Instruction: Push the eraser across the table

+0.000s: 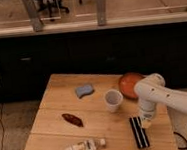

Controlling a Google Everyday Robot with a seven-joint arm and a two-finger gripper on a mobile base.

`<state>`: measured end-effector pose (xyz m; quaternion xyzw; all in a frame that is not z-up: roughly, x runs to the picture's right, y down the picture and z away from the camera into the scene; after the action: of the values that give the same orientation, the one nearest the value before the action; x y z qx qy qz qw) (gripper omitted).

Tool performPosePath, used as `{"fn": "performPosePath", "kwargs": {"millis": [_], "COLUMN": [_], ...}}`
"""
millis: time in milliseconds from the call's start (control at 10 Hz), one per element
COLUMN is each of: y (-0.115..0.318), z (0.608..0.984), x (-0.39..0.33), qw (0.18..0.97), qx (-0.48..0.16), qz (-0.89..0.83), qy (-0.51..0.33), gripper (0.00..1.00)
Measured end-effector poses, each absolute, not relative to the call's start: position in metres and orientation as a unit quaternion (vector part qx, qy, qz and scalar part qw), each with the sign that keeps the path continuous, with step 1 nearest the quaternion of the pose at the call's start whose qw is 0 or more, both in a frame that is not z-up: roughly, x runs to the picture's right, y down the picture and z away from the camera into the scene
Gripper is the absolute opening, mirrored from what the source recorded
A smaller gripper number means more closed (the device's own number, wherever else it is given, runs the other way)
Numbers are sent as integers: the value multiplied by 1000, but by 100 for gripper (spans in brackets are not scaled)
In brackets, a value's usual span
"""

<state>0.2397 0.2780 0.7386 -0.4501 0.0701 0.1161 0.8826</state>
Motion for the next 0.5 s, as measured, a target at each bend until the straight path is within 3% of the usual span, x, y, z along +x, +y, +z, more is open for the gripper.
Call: {"fn": "performPosePath", "kwargs": {"millis": [500], "y": [280], "z": [744], "x": [229], "qw": [885], "qx": [-450], "qz": [94], "qy": [74], "gripper": [0]}}
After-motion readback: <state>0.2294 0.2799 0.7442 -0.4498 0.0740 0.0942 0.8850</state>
